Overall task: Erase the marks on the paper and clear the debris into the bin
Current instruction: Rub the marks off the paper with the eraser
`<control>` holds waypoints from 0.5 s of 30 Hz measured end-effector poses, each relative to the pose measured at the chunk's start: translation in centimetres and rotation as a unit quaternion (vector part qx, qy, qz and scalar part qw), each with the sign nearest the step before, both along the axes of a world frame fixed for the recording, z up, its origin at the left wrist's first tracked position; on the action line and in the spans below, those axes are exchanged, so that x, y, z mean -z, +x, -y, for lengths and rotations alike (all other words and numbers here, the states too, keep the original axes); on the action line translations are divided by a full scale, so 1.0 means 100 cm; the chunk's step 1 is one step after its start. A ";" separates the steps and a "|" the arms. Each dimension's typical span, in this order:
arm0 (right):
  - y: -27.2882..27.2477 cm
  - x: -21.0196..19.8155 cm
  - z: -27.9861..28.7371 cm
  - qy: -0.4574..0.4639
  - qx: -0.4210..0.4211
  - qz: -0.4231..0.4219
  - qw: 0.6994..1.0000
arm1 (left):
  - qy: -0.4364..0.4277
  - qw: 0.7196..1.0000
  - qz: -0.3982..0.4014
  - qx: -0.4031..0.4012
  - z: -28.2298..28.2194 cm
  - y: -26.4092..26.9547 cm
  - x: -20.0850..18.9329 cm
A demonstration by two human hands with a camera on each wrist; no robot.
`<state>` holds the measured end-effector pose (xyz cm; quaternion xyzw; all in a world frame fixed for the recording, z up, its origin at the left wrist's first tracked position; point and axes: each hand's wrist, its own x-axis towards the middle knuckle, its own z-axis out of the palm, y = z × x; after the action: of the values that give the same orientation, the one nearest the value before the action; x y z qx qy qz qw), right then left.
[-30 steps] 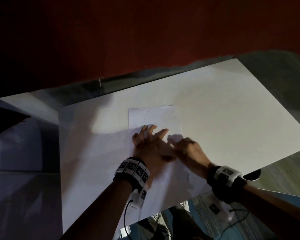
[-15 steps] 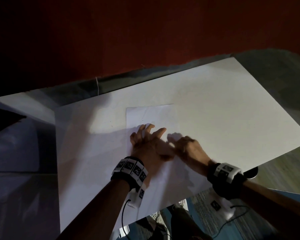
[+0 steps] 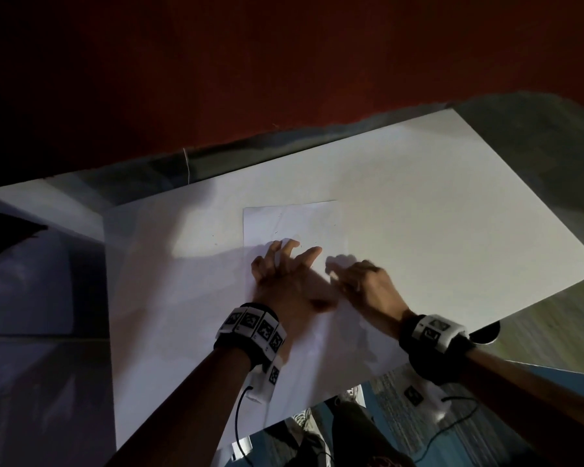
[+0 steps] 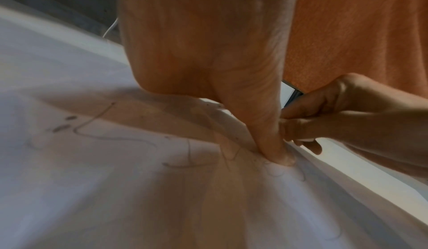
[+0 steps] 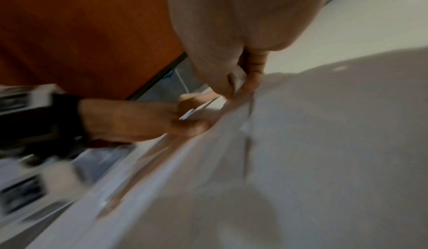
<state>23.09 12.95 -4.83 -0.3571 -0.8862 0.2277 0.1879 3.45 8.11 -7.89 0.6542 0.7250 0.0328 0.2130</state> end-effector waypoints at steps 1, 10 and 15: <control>0.000 0.002 0.007 0.004 -0.030 0.010 0.999 | 0.007 1.000 0.006 0.001 0.000 -0.001 0.000; 0.010 -0.001 0.003 0.021 -0.059 0.025 0.998 | -0.015 1.000 0.004 0.011 -0.003 -0.003 -0.002; 0.016 -0.003 -0.010 -0.015 0.021 -0.012 1.000 | -0.020 1.000 -0.010 0.018 -0.004 -0.003 -0.001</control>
<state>24.68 13.99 -4.57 -0.3756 -0.8726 0.2410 0.1984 3.11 8.55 -7.74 0.6629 0.7157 0.0079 0.2199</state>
